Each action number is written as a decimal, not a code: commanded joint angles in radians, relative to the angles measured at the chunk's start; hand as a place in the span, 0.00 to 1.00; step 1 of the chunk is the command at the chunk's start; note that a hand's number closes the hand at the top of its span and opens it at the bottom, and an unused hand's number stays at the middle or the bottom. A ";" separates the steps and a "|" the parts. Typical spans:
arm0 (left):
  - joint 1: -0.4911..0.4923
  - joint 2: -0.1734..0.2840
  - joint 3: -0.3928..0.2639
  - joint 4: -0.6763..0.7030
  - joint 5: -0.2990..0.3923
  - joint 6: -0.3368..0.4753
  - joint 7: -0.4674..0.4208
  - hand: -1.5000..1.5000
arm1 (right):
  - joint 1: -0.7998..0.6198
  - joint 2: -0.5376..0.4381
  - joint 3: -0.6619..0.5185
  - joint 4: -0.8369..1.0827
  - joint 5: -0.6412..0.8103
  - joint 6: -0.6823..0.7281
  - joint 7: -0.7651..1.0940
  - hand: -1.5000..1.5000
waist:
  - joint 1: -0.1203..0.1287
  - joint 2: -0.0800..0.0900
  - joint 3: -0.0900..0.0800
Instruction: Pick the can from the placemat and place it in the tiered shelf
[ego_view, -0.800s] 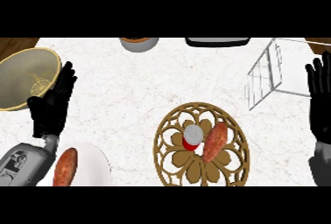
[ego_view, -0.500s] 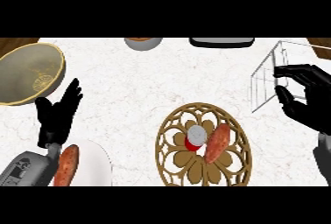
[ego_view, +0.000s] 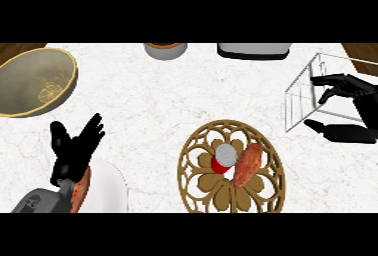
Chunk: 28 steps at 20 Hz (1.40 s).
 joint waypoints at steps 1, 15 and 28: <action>0.048 -0.005 0.014 0.002 0.022 -0.023 -0.011 0.50 | -0.003 -0.035 0.059 0.094 -0.026 0.189 -0.024 0.00 | 0.003 0.026 0.026; 0.039 -0.004 0.067 0.041 0.000 -0.056 0.005 0.50 | -0.116 -0.083 0.206 -0.355 -0.095 0.280 0.612 0.00 | -0.034 0.016 0.024; 0.068 -0.019 0.103 -0.002 -0.022 -0.096 0.024 0.50 | -0.272 0.169 0.446 -0.405 0.203 0.140 1.086 0.00 | -0.024 0.018 0.025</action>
